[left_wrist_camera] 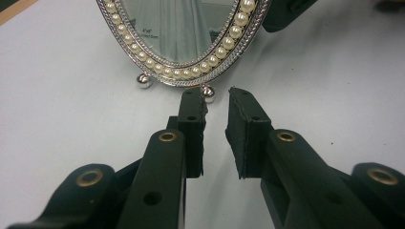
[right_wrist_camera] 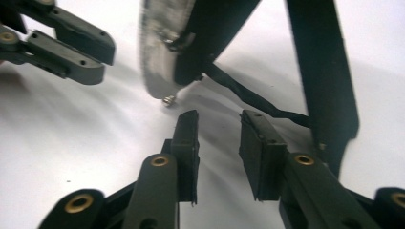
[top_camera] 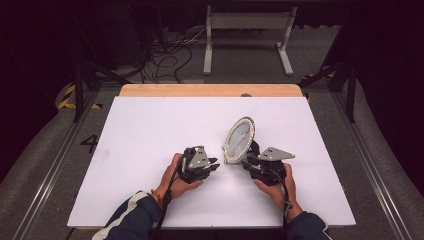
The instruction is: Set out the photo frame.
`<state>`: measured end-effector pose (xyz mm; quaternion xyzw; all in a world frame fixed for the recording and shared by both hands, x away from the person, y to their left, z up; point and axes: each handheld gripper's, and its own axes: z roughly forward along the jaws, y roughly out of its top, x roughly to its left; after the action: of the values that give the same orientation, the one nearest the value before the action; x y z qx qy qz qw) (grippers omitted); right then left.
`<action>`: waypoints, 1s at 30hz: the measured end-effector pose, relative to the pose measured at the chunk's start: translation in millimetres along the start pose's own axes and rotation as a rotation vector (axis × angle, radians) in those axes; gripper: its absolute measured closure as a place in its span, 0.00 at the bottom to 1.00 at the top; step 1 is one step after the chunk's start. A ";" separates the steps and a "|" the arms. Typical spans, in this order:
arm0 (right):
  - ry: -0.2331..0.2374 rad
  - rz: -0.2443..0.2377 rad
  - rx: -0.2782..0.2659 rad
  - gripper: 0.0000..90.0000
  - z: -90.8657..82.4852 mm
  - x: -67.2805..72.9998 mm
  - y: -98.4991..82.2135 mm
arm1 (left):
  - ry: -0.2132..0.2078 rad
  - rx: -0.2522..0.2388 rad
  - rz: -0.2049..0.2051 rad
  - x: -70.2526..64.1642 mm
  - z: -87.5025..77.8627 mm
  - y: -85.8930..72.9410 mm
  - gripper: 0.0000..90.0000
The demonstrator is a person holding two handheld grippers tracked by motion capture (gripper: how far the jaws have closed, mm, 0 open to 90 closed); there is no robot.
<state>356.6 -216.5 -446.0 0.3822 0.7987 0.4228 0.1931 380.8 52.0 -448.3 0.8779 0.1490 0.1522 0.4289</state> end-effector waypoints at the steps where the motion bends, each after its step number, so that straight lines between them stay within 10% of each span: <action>1: 0.000 0.000 0.000 0.75 0.0 0.0 0.0 | 0.000 0.000 0.000 0.0 0.0 0.0 0.84; 30: 0.039 0.024 -0.022 0.53 13.4 19.2 11.6 | 0.046 0.048 0.014 -1.7 -16.0 -5.1 0.36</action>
<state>358.1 -190.6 -443.7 0.3812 0.7930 0.4412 0.1764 372.2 65.6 -443.2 0.8853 0.1565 0.1714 0.4030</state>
